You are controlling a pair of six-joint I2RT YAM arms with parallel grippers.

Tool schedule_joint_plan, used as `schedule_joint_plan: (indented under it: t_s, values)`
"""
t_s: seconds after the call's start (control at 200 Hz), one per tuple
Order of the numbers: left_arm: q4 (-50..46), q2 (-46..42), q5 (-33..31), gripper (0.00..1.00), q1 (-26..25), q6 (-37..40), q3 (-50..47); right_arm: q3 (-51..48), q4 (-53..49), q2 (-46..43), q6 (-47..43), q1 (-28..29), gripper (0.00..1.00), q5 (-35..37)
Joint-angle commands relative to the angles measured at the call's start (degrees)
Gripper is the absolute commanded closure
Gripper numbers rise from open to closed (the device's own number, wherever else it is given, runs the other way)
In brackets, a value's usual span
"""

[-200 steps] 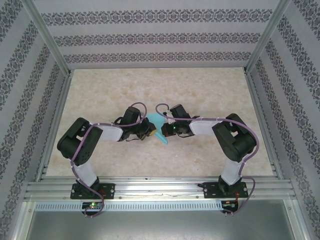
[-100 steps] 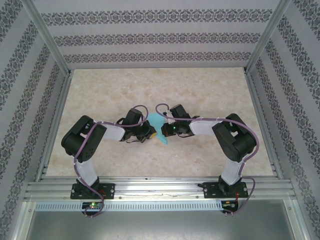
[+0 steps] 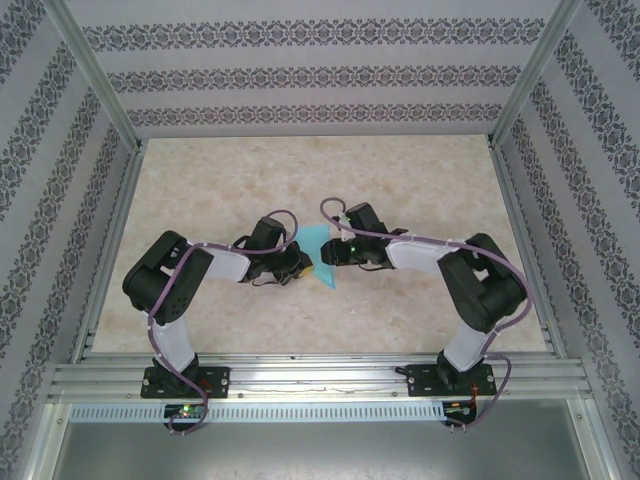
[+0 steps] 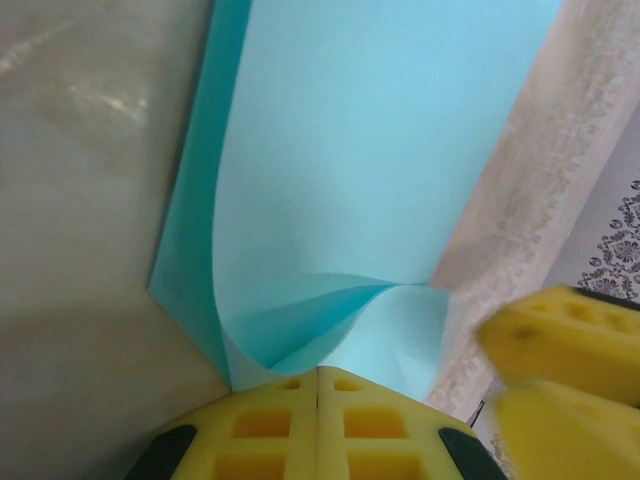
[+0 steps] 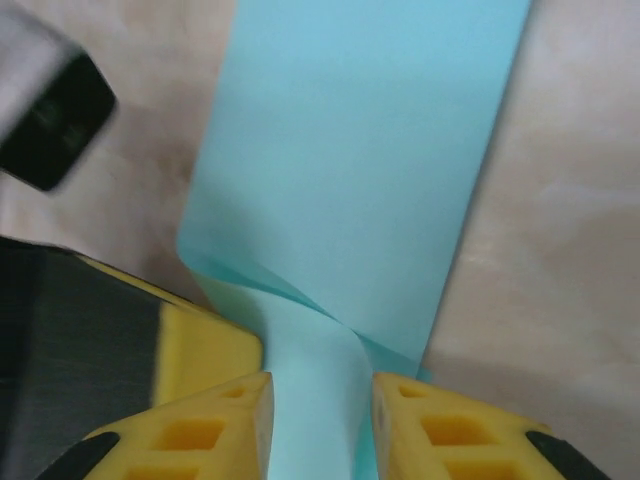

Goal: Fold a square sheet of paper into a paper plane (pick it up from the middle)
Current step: Third fold the triangle at the center of the table.

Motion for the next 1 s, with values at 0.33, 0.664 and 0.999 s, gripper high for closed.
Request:
schedule_joint_plan:
  t_s: [0.33, 0.664, 0.999]
  values:
    - [-4.60, 2.31, -1.04, 1.00, -0.56, 1.12, -0.21, -1.98, -3.91, -2.27, 8.79, 2.27, 1.00, -14.58]
    - [-4.87, 2.61, -1.04, 1.00, -0.59, 1.28, 0.00, 1.59, -7.54, 3.68, 8.90, 3.72, 1.00, -13.18]
    - [-5.56, 2.79, -0.95, 1.00, -0.54, 1.89, 0.64, 3.45, -10.50, 5.45, 8.45, 4.13, 1.00, -10.78]
